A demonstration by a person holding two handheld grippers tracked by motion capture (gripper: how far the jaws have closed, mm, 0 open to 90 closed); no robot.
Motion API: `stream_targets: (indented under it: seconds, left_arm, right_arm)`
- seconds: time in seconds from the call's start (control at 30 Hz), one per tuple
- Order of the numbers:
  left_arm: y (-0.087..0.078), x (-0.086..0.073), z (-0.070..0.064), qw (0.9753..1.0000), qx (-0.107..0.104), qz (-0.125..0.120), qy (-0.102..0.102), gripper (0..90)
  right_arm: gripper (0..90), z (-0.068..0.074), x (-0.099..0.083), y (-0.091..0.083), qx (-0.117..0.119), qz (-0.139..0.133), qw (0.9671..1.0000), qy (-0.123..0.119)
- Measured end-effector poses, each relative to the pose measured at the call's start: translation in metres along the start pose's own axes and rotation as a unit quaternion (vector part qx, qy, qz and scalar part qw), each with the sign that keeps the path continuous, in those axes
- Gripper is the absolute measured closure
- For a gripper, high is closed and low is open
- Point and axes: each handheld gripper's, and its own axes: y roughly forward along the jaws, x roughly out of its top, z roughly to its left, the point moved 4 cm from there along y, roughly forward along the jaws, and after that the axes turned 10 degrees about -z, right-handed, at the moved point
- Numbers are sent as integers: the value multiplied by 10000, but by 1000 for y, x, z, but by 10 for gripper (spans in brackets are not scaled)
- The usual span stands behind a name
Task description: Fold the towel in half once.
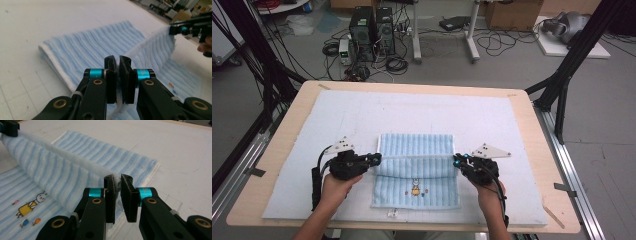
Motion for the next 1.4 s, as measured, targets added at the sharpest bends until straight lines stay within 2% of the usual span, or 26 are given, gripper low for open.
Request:
stream_targets:
  seconds: [0.23,0.37,0.53,0.67,0.73,0.77,0.83,0.9,0.93,1.03,1.1,1.13,1.2,1.27,1.4]
  left_arm:
    - [-17,-20,-17,10000,-47,47,8,841]
    - [-25,-29,-27,9999,-19,80,118,840]
    - [-34,-40,-39,9997,-27,149,198,839]
    - [-40,-47,-44,9996,-10,188,208,840]
    - [-42,-51,-45,9992,-37,282,269,832]
    - [-42,-52,-45,9992,-23,304,260,798]
    - [-43,-53,-44,9992,53,330,196,627]
    - [-46,-50,-43,9997,98,199,139,572]
    - [-47,-48,-41,9998,129,143,100,532]
    - [-50,-43,-34,9998,204,8,30,524]
    - [-50,-39,-30,9997,246,-49,12,524]
    - [-50,-37,-29,9996,279,-74,19,524]
    - [-48,-33,-27,9995,298,-121,10,524]
    - [-46,-30,-25,9993,338,-143,22,525]
    - [-43,-29,-25,9993,351,-108,7,560]
  right_arm:
    - [823,19,-10,-23,21,-4,9999,-143]
    - [823,30,-18,-36,39,52,9998,-203]
    - [824,38,-36,-45,67,130,9999,-87]
    - [824,44,-45,-50,90,135,9998,-90]
    - [824,48,-50,-53,112,183,9997,-84]
    - [824,48,-52,-54,101,187,9997,-125]
    - [815,50,-56,-56,108,224,9996,-144]
    - [799,52,-59,-59,92,241,9996,-148]
    - [759,53,-59,-62,92,202,9997,-117]
    - [647,48,-51,-69,28,-122,9998,153]
    - [624,43,-44,-69,-50,-377,9988,306]
    - [620,41,-43,-65,-88,-352,9989,289]
    - [622,41,-44,-55,-99,-131,9996,229]
    - [649,45,-47,-42,-92,138,9999,-13]
    - [696,54,-59,-27,-17,696,9971,-314]
